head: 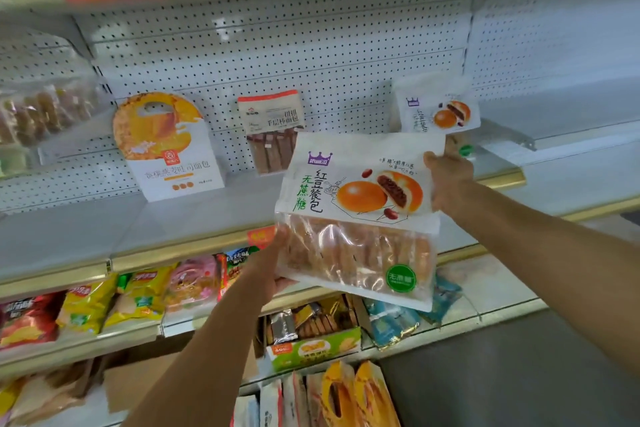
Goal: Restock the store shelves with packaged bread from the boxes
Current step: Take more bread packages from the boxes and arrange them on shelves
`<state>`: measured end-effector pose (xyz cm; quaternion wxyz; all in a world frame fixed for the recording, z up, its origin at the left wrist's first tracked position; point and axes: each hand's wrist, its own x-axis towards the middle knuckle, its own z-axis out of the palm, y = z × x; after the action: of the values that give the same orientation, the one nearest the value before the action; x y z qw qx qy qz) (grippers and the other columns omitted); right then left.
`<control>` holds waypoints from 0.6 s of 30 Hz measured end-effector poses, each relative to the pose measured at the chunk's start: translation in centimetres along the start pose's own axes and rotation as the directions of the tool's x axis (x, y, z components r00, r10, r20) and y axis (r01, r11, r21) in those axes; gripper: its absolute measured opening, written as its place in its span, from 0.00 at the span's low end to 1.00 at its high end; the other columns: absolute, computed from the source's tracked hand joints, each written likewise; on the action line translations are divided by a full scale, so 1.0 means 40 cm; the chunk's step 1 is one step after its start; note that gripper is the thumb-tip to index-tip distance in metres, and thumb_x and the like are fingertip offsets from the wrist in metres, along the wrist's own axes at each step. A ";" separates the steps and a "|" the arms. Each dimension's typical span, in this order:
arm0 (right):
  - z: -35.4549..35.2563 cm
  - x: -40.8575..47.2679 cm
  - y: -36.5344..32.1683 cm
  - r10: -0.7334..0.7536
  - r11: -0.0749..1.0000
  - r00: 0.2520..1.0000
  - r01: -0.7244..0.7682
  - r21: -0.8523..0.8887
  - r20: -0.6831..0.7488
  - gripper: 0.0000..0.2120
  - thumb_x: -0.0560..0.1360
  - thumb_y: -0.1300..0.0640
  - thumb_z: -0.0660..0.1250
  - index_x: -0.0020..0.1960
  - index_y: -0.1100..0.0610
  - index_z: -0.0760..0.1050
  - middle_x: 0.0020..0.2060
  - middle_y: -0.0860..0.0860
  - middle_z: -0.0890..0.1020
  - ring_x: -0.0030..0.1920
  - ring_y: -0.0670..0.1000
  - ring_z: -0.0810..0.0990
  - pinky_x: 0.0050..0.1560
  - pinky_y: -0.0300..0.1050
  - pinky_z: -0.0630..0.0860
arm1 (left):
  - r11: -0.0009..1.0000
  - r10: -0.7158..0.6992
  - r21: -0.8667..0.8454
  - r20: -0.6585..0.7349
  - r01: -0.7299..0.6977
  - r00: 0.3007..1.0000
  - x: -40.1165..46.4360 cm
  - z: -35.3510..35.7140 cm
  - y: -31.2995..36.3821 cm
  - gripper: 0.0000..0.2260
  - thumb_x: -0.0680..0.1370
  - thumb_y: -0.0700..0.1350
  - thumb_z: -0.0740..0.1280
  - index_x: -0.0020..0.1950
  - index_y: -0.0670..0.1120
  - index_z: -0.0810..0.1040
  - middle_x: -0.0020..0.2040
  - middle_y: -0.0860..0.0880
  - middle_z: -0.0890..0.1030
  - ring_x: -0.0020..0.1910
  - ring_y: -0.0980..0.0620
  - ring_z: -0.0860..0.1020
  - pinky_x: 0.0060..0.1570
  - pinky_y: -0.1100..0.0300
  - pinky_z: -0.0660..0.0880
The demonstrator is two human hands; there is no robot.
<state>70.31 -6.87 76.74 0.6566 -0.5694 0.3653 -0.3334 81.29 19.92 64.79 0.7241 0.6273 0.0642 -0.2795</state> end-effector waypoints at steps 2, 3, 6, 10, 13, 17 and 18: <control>-0.036 0.044 -0.012 0.034 0.999 0.999 -0.034 0.022 0.013 0.03 0.80 0.57 0.64 0.48 0.55 0.74 0.66 0.61 0.75 0.63 0.59 0.76 0.55 0.46 0.72 | 1.000 0.004 0.019 0.014 -0.004 1.000 0.016 0.062 -0.003 0.34 0.63 0.65 0.73 0.60 0.44 0.79 0.54 0.42 0.85 0.50 0.42 0.84 0.40 0.50 0.82; -0.061 0.091 -0.010 0.012 1.000 1.000 -0.012 -0.009 -0.006 0.08 0.80 0.58 0.63 0.57 0.59 0.75 0.66 0.61 0.75 0.60 0.57 0.77 0.56 0.46 0.72 | 1.000 0.006 0.027 0.022 -0.007 1.000 0.028 0.098 -0.008 0.35 0.62 0.66 0.74 0.61 0.45 0.79 0.54 0.43 0.85 0.51 0.43 0.84 0.38 0.51 0.82; -0.134 0.183 -0.051 0.000 0.997 0.999 0.004 -0.081 0.043 0.19 0.80 0.57 0.63 0.69 0.64 0.70 0.67 0.61 0.74 0.61 0.57 0.76 0.53 0.45 0.70 | 0.999 0.025 0.032 0.032 -0.026 0.999 0.043 0.231 -0.025 0.34 0.62 0.64 0.74 0.61 0.45 0.79 0.55 0.43 0.84 0.53 0.42 0.83 0.41 0.51 0.80; -0.237 0.320 -0.103 -0.025 0.989 0.999 0.031 -0.142 0.043 0.13 0.80 0.57 0.63 0.63 0.59 0.75 0.60 0.58 0.80 0.56 0.56 0.79 0.59 0.49 0.75 | 0.998 0.051 0.033 0.007 -0.051 0.999 0.072 0.421 -0.061 0.31 0.65 0.60 0.75 0.62 0.45 0.76 0.57 0.43 0.82 0.56 0.42 0.80 0.45 0.50 0.78; -0.306 0.409 -0.140 -0.010 0.986 0.999 0.018 -0.165 0.050 0.07 0.81 0.56 0.61 0.57 0.52 0.75 0.48 0.53 0.81 0.45 0.52 0.74 0.51 0.47 0.77 | 0.990 0.090 0.108 -0.018 -0.088 0.996 0.098 0.555 -0.083 0.18 0.73 0.55 0.74 0.57 0.46 0.77 0.51 0.47 0.81 0.50 0.47 0.80 0.50 0.48 0.79; -0.369 0.520 -0.169 -0.020 0.988 0.998 0.029 -0.149 0.062 0.08 0.80 0.59 0.62 0.58 0.55 0.77 0.36 0.48 0.77 0.40 0.52 0.77 0.48 0.48 0.78 | 0.976 0.148 0.157 0.037 -0.152 0.988 0.126 0.685 -0.100 0.11 0.79 0.50 0.69 0.60 0.49 0.75 0.49 0.52 0.79 0.47 0.53 0.79 0.47 0.53 0.78; -0.381 0.546 -0.177 -0.015 0.988 0.998 0.025 -0.151 0.067 0.08 0.80 0.59 0.62 0.57 0.56 0.77 0.35 0.48 0.76 0.41 0.53 0.76 0.51 0.51 0.78 | 0.970 0.164 0.177 0.044 -0.169 0.985 0.136 0.707 -0.101 0.11 0.79 0.49 0.69 0.60 0.49 0.75 0.49 0.52 0.79 0.48 0.52 0.79 0.46 0.54 0.78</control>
<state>68.20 -34.10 80.27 0.6197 -0.6321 0.3622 -0.2920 76.58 -8.77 64.63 0.6863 0.6891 -0.0246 -0.2312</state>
